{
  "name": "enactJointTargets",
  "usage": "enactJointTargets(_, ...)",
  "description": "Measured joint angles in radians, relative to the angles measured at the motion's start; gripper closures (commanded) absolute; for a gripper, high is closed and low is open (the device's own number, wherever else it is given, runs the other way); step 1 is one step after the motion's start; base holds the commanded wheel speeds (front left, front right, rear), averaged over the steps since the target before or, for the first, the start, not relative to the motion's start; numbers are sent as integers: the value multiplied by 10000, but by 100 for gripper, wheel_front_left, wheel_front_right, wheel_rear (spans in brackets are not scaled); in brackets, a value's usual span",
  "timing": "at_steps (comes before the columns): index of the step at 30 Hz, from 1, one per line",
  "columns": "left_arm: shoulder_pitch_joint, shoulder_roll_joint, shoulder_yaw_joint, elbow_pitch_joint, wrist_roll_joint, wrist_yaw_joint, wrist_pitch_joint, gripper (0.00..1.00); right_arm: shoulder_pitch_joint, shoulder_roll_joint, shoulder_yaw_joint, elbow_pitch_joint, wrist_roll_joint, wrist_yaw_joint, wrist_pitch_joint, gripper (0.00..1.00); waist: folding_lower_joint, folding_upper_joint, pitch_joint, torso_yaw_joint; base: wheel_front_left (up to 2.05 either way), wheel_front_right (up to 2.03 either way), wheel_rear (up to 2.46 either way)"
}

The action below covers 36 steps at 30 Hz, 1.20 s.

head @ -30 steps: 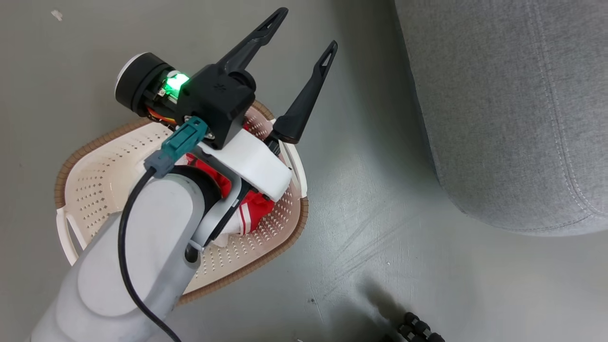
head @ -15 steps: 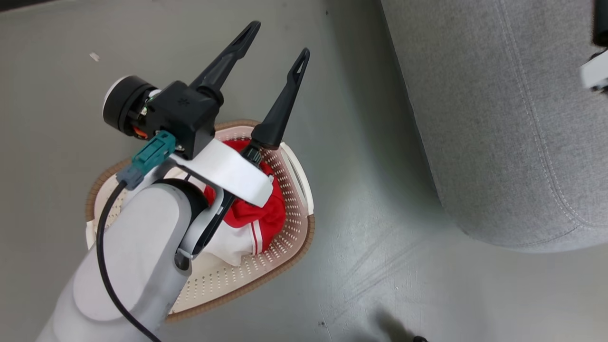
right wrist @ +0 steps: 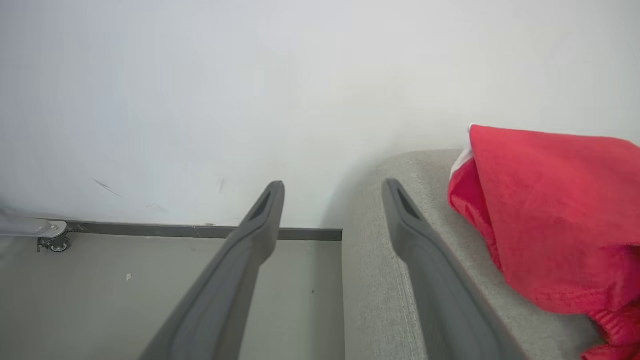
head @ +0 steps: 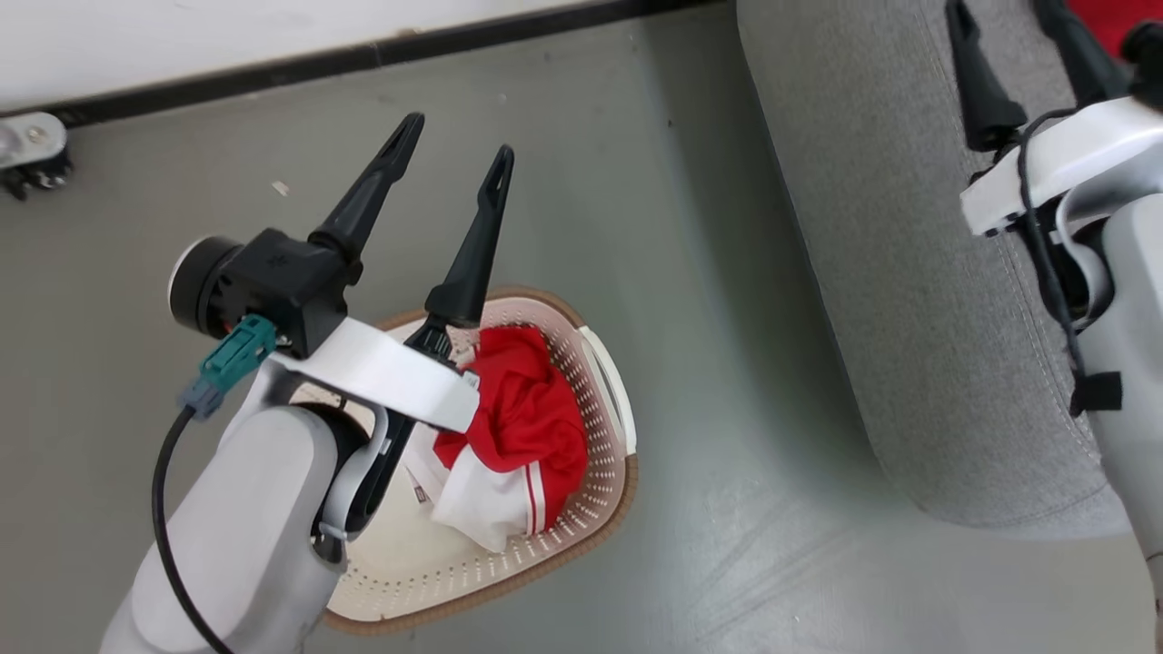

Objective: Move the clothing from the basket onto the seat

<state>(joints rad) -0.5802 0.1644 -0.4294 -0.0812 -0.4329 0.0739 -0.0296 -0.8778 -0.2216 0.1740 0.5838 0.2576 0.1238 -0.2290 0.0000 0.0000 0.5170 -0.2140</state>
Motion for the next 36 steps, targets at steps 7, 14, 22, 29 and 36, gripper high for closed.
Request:
enactJointTargets(7, 740, -2, 376, 54, -174, 222, -596, 0, 631, 104, 780, -407, -100, 0, -102, 0, 0, 0, -822, 431, 0, 0, 0)
enactJointTargets(14, 1580, 42, 811, 180, -341, 470, -1057, 0, 1174, 92, 894, -851, -320, 0, -209, 0, 0, 0, -1534, 819, 0, 0, 0)
enactJointTargets(22, 2518, 71, 1187, 299, -711, 644, -1407, 0, 2012, 169, 625, -1678, -322, 0, -217, 0, 0, 0, -2329, 1245, 0, 0, 0)
enactJointTargets(29, 3173, 282, 1404, 316, -761, 644, -1714, 0, 2998, 322, 205, -2445, -276, 0, -219, 0, 0, 0, -2977, 1578, 0, 0, 0)
enactJointTargets(36, 4014, 462, 1626, 454, -761, 644, -1877, 0, 4070, 351, -138, -2909, -311, 0, -219, 0, 0, 0, -3598, 1846, 0, 0, 0)
